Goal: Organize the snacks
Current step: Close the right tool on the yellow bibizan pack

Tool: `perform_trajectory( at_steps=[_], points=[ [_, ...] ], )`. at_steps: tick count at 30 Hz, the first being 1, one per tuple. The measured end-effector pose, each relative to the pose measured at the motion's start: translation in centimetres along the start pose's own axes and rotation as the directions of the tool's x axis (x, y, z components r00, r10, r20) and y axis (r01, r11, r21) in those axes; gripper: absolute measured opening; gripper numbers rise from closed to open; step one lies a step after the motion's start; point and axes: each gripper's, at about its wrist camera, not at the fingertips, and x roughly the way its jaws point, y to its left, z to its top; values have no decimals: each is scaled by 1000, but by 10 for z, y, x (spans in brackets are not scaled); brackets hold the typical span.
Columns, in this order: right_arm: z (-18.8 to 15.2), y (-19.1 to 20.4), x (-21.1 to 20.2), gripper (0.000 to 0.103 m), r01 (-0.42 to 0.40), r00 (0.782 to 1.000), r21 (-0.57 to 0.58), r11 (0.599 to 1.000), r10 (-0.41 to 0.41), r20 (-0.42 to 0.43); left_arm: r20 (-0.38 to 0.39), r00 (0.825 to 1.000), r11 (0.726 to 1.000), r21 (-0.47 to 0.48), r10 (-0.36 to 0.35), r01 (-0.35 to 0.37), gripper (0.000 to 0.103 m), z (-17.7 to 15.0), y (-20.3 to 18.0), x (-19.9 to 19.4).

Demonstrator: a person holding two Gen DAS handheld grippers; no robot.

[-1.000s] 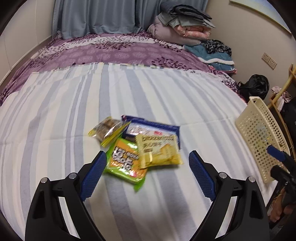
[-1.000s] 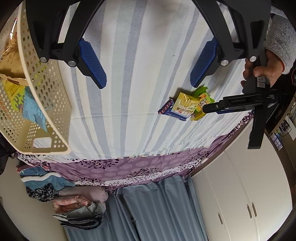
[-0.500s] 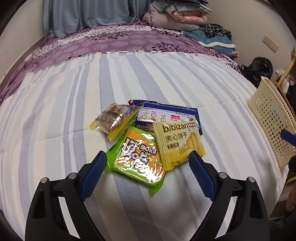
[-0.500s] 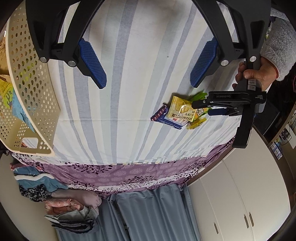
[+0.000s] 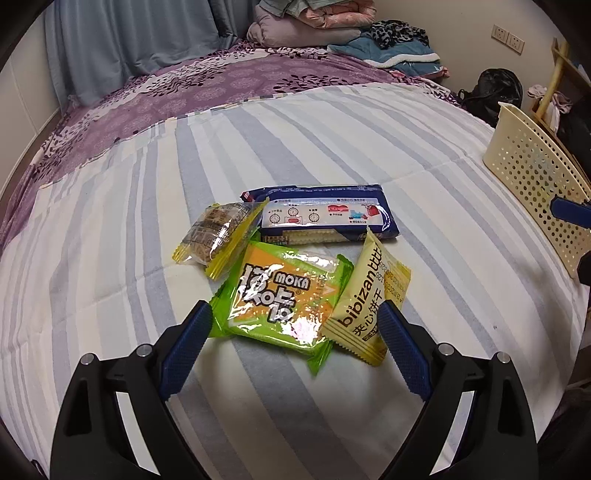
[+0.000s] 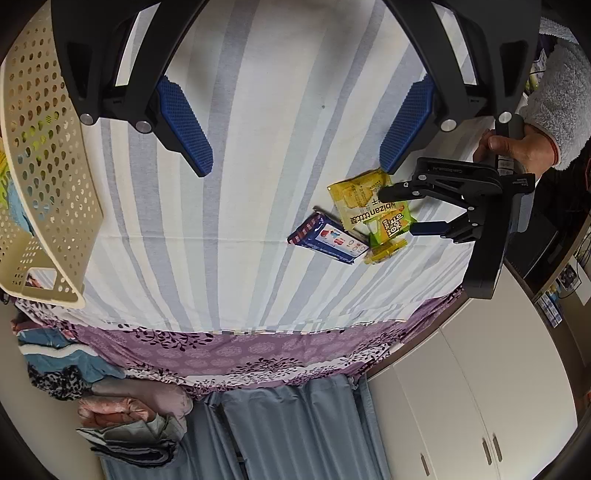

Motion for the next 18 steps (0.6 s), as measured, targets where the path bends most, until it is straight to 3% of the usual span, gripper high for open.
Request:
perform_trajectory(
  at_steps=[5,11,18],
  points=[
    [-1,2,10,91,-27,999,8,1000,27,-32,9,999,999,-26,-42,42,92,-3,3,-9],
    [1,9,35,91,-84,992,30,996,87,-93,36,999,998,-60,-22,24,92,-7,16,-26],
    [12,50,75,91,-102,987,-81,991,91,-134,62,998,995,-102,2,5,92,-10,35,-40]
  ],
)
